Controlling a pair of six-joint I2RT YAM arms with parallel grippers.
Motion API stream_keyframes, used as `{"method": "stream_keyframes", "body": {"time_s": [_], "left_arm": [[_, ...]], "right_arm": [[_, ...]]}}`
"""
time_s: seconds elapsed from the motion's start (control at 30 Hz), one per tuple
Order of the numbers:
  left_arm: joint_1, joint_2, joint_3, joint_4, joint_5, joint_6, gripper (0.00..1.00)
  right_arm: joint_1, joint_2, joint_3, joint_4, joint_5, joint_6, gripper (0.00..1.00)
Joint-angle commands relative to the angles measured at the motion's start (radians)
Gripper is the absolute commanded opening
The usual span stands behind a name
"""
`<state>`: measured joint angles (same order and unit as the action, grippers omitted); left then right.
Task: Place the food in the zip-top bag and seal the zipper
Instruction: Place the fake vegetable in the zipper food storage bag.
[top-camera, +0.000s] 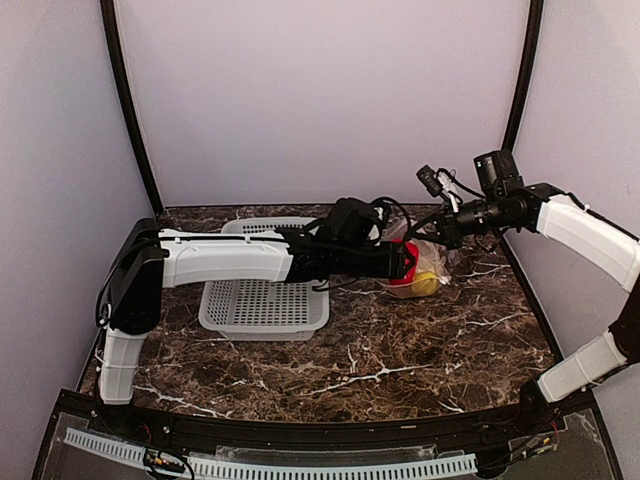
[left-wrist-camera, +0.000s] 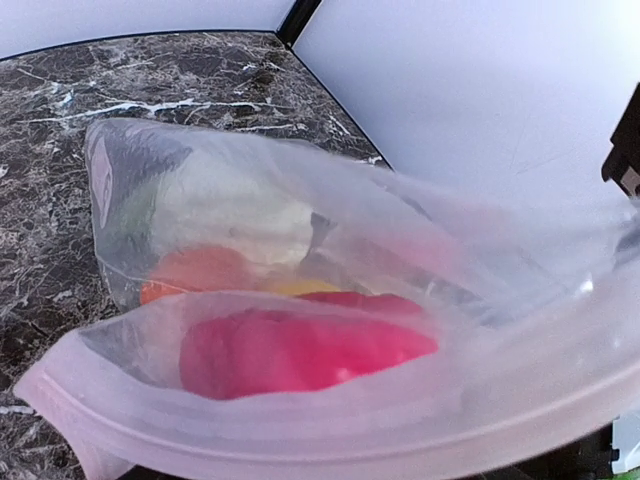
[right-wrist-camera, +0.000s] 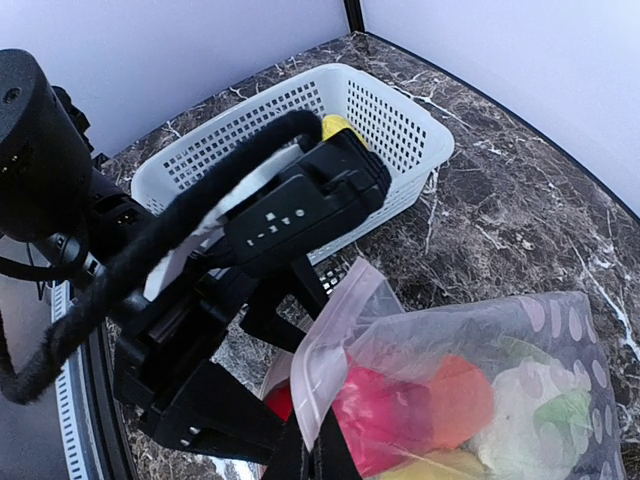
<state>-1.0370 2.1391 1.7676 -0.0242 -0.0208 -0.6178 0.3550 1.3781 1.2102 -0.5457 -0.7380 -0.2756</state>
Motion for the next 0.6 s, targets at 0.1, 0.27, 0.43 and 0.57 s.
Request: {"method": "stream_keyframes", "body": {"time_s": [0.1, 0.27, 0.43, 0.57], "left_arm": [[0.002, 0.044, 0.092, 0.002, -0.107, -0.099, 0.32], [0.015, 0.062, 0.091, 0.052, -0.108, -0.199, 0.50], [0.029, 0.062, 0.091, 0.071, -0.041, -0.271, 0.65], [0.027, 0.032, 0.074, 0.073, -0.003, -0.306, 0.70]], "right_arm": [[0.001, -0.011, -0.003, 0.029, -0.095, 0.010, 0.00], [0.001, -0.013, -0.001, 0.028, -0.103, 0.018, 0.00], [0.001, -0.024, 0.000, 0.030, -0.084, 0.023, 0.00], [-0.001, -0.021, 0.001, 0.033, -0.066, 0.023, 0.00]]}}
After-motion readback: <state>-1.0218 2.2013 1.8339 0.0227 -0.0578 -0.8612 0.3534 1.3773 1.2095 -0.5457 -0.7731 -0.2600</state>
